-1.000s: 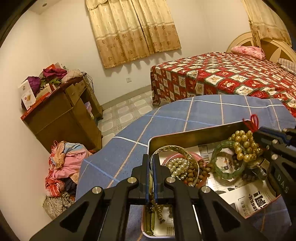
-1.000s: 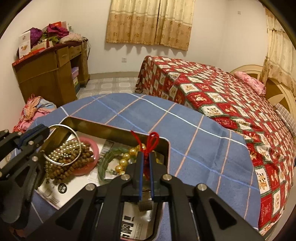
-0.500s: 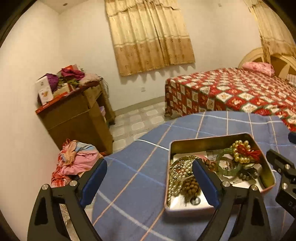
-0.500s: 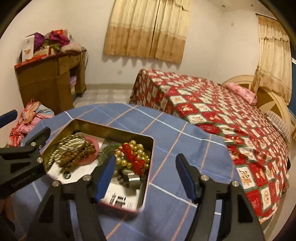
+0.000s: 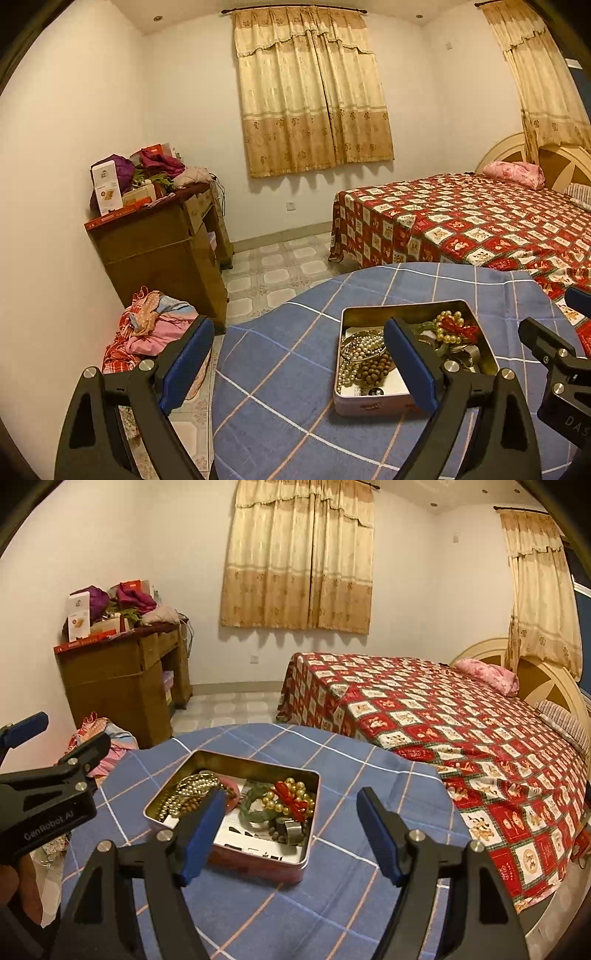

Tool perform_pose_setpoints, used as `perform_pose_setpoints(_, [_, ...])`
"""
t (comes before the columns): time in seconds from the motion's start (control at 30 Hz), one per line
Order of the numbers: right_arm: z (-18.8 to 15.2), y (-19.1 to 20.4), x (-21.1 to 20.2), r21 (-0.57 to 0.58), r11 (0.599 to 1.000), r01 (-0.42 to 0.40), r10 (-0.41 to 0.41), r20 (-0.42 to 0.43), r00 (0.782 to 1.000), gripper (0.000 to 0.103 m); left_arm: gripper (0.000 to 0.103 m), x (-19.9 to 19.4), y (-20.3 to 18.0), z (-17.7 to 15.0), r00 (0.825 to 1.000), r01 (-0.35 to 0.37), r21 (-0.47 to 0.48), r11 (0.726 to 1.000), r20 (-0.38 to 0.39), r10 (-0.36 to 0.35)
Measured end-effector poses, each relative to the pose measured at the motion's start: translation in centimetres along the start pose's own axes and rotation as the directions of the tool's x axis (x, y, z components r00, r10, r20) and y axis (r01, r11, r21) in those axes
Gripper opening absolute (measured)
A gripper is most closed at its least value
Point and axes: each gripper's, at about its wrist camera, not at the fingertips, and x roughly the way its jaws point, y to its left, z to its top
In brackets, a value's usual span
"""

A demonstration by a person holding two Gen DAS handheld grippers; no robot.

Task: Organize jewelry
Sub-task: 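Withdraw both open tools up and away from the tin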

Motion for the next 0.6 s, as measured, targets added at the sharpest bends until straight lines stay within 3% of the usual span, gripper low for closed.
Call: perform_pose_setpoints(0.6, [-0.9,0.1,-1.1,0.003,1.000,-0.027,0.027,-0.002,1.000,0.081,0.093,-0.3,-0.5,-1.2,1.000,0.008,0.010,1.000,-0.013,-0.008])
